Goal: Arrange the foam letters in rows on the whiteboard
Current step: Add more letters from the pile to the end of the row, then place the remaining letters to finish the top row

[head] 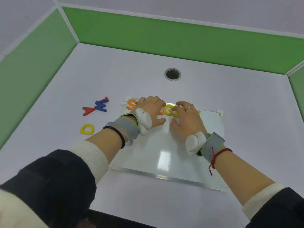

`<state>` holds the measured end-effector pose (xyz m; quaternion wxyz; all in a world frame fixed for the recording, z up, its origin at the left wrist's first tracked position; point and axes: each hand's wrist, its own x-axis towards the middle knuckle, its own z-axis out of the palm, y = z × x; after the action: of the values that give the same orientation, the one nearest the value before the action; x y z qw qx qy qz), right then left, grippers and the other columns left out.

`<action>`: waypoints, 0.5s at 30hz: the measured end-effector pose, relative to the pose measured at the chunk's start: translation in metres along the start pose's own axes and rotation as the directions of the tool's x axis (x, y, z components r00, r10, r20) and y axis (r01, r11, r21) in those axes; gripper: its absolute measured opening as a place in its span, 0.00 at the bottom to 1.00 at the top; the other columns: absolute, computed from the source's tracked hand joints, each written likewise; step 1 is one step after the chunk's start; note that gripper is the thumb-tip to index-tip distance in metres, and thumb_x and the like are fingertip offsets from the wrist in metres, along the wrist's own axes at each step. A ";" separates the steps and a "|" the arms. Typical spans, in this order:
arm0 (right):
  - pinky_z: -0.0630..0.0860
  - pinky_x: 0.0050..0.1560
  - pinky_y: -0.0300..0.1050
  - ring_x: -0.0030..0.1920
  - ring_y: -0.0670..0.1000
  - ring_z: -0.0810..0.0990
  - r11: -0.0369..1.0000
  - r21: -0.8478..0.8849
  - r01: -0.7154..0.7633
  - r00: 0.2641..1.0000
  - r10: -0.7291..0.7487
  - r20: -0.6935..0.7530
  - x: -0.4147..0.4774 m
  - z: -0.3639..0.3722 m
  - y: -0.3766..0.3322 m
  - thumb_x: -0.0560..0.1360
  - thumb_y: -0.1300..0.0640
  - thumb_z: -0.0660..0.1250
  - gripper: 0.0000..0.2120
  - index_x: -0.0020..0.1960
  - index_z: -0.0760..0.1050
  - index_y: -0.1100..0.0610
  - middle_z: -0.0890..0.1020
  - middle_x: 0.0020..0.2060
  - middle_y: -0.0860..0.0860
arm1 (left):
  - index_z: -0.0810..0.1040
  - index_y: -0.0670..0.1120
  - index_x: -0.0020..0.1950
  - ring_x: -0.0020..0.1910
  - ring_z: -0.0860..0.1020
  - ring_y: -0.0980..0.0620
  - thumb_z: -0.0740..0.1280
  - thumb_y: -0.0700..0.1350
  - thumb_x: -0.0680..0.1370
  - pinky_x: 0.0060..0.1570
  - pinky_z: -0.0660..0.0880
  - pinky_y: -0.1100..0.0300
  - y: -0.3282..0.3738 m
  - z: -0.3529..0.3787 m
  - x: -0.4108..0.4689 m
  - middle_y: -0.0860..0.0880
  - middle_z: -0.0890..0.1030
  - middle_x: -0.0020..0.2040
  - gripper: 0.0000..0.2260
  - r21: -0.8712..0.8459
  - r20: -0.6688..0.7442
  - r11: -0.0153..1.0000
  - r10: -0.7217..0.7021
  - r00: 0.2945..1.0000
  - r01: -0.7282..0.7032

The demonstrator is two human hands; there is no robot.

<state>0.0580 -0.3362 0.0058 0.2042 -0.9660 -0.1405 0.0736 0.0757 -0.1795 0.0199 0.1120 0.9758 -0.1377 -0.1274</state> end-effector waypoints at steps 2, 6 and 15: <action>0.63 0.67 0.49 0.70 0.56 0.64 0.999 -0.011 0.030 0.999 -0.030 0.023 0.002 0.006 -0.018 0.74 0.59 0.63 0.18 0.63 0.71 0.57 0.68 0.69 0.56 | 0.68 0.48 0.65 0.65 0.69 0.47 0.64 0.53 0.75 0.65 0.61 0.54 -0.016 -0.003 -0.015 0.49 0.73 0.64 0.21 -0.024 -0.013 0.999 -0.029 0.999 0.028; 0.64 0.69 0.51 0.69 0.58 0.65 0.995 -0.033 0.093 0.995 -0.091 0.052 0.005 0.020 -0.059 0.74 0.58 0.64 0.18 0.63 0.71 0.59 0.68 0.69 0.57 | 0.66 0.47 0.67 0.67 0.67 0.46 0.60 0.52 0.77 0.66 0.61 0.53 -0.048 -0.010 -0.048 0.48 0.70 0.68 0.20 -0.003 -0.020 0.996 -0.095 0.995 0.095; 0.60 0.70 0.50 0.71 0.58 0.62 0.980 -0.078 0.185 0.974 -0.172 0.145 0.003 0.049 -0.128 0.76 0.55 0.62 0.20 0.66 0.68 0.57 0.65 0.71 0.56 | 0.66 0.47 0.69 0.70 0.65 0.47 0.59 0.51 0.78 0.67 0.61 0.51 -0.108 -0.016 -0.104 0.48 0.69 0.69 0.20 0.001 -0.016 0.981 -0.195 0.981 0.195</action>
<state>0.0198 -0.2049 0.0148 0.1555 -0.9504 -0.2437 0.1149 0.0094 -0.0447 0.0298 0.0987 0.9858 -0.0410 -0.1299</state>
